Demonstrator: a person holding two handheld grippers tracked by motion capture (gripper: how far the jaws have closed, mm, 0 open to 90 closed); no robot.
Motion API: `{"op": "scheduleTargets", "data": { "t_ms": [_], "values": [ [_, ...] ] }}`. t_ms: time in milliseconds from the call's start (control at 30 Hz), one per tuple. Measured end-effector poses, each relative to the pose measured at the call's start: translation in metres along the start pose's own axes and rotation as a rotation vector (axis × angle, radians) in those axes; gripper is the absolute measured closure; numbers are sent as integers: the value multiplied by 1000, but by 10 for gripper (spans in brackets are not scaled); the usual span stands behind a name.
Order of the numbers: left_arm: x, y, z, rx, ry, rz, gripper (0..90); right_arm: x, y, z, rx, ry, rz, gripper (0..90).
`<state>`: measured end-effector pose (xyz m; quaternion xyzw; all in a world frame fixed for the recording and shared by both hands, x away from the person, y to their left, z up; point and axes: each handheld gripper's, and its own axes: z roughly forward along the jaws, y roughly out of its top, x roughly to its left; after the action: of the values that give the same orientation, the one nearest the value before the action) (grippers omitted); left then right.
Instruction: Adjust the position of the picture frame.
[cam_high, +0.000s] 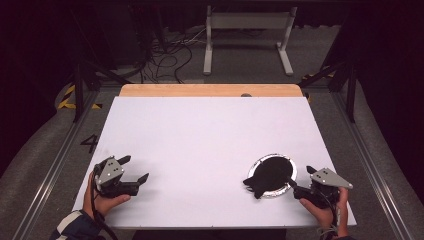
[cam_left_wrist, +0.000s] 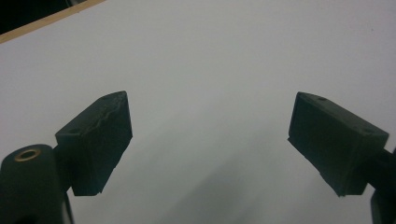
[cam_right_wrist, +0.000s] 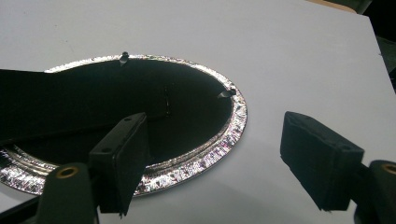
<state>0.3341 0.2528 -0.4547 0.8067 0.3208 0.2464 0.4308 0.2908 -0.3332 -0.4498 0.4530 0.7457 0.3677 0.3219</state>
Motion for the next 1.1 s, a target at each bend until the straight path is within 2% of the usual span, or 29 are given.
{"op": "scheduleTargets", "data": {
  "t_ms": [200,300,333,433,500,567,667,767,800,867,900,967,1100],
  "values": [
    [-3,-1,0,6,-6,8,141,-1,0,0,14,11,1,314],
    [-3,-1,0,3,-9,8,145,-1,-1,4,54,29,-8,444],
    [-3,-2,0,6,-9,8,145,-1,-1,4,54,29,-8,444],
    [-3,-2,-1,4,-5,10,158,-2,-1,6,75,53,14,578],
    [-4,-1,-1,4,4,9,169,-1,-2,6,99,59,9,656],
    [-4,-1,0,2,3,11,181,0,-2,6,107,57,10,673],
    [-5,-1,1,13,-2,11,249,-1,-2,6,121,89,19,749],
    [-5,-1,0,18,-8,16,367,0,0,5,141,101,14,791],
    [-6,-1,0,19,-29,14,421,0,1,4,149,110,5,803],
    [-6,-1,0,23,-39,18,507,1,1,4,149,125,3,805],
    [-6,-1,1,27,-47,19,507,1,0,3,147,136,-1,814],
    [-6,-1,1,34,-65,16,593,3,1,4,147,149,-3,845],
    [-7,-1,2,54,-68,25,649,7,4,3,173,133,-20,851]
  ]
}}
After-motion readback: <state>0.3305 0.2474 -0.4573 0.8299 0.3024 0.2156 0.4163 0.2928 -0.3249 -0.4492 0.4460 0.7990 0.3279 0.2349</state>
